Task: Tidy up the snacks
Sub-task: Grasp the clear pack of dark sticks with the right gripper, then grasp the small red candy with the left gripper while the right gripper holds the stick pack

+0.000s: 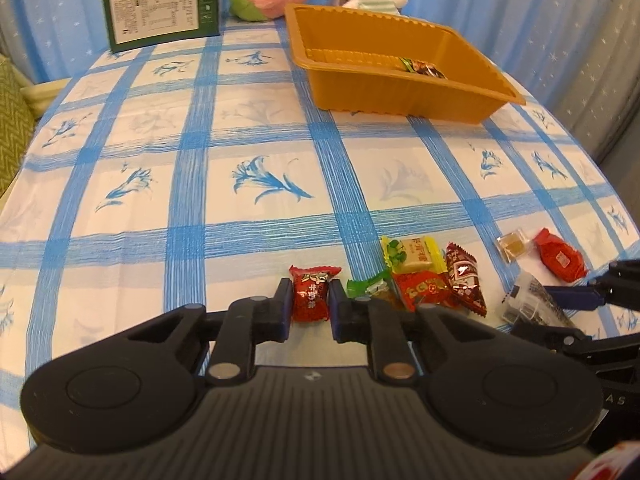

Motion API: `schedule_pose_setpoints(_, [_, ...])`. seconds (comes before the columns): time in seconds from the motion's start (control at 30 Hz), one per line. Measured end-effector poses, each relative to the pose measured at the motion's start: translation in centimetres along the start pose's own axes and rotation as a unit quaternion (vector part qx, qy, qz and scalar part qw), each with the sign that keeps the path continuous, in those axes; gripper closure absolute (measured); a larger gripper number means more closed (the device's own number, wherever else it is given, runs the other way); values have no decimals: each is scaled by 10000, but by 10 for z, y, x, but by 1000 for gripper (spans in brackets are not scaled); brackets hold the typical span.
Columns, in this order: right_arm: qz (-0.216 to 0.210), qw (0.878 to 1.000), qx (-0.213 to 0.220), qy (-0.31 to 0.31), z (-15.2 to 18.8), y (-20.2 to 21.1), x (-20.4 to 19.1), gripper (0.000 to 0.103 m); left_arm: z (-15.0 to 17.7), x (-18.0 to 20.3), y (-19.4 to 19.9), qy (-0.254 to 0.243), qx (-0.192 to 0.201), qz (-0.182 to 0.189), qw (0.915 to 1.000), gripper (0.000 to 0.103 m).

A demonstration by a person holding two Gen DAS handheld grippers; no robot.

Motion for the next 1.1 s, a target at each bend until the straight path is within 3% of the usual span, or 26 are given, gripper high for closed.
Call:
schedule_pose_setpoints(0.5, [-37, 9931, 446, -1088, 6, 59, 10, 65, 5, 25, 62, 380, 352, 6, 9987, 87])
schedule_pose_setpoints(1.1, [-75, 9900, 690, -1230, 8, 91, 12, 65, -2, 57, 91, 372, 517, 138, 9979, 87])
Point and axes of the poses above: each gripper's, at about its wrist camera, not at the fingertips, and y roughly against the way its jaws point, x to its right, z to its underside, the point moved 1 cm from there along -y, roughly the way its jaws point, and after that the axes turned 13 degrees about -y, right-handed, at the moved point
